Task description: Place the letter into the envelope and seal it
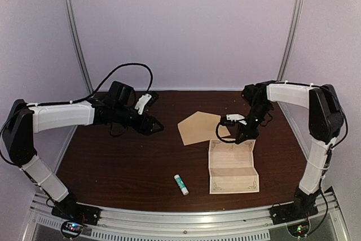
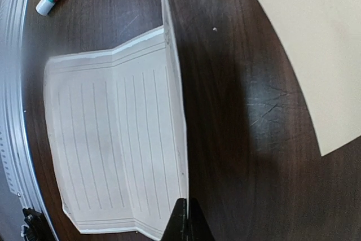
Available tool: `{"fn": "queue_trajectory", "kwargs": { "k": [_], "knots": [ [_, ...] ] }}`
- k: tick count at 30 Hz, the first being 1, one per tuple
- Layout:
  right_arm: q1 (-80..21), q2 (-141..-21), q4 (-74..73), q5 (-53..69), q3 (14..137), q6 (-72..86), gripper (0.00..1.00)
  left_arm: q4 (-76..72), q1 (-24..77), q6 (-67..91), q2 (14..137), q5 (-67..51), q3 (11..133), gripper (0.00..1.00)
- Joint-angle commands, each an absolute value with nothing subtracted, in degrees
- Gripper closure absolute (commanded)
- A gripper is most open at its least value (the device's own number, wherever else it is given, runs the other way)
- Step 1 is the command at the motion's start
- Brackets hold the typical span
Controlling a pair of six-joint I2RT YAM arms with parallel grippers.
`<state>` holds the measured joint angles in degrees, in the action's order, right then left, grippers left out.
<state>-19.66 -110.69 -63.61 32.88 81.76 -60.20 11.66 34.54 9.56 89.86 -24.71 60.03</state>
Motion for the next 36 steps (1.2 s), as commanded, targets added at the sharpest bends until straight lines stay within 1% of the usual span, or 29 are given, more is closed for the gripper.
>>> {"fn": "queue_trajectory", "kwargs": {
  "k": [1,6,8,12,16,20,23,31,36],
  "knots": [
    [-20.37,-99.85,-60.6,33.7,84.82,-56.11,1.0,7.94,36.54,13.15,90.53,-28.01,61.33,0.32],
    [-22.27,-91.47,-53.96,33.04,83.51,-51.18,1.0,-1.07,41.58,21.21,89.48,-27.62,59.32,0.27],
    [-23.14,-89.13,-52.71,32.98,83.44,-49.6,1.0,-2.22,44.47,21.91,89.47,-27.2,59.85,0.26],
    [-24.92,-85.38,-50.72,31.78,84.04,-46.97,1.0,-4.78,50.03,20.45,89.67,-20.55,59.71,0.22],
    [-26.68,-82.58,-50.86,31.13,84.79,-46.47,1.0,-6.72,50.8,26.19,92.21,-16.65,59.99,0.19],
    [-28.63,-80.66,-51.71,29.38,85.08,-46.77,1.0,-10.58,50.8,28.95,92.9,-16.83,58.39,0.19],
    [-30.03,-79.55,-51.91,28.47,84.91,-46.93,1.0,-12.31,50.78,29.85,93.78,-18.23,58.18,0.22],
    [-32.09,-78.94,-52.71,29.31,85.49,-46.89,1.0,-17.33,50.8,28.21,94.58,-19.49,56.61,0.41],
    [-32.45,-78.93,-52.37,29.3,85.86,-46.57,1.0,-20.53,50.8,28.39,95.52,-22.55,55.73,0.51]
  ]
}}
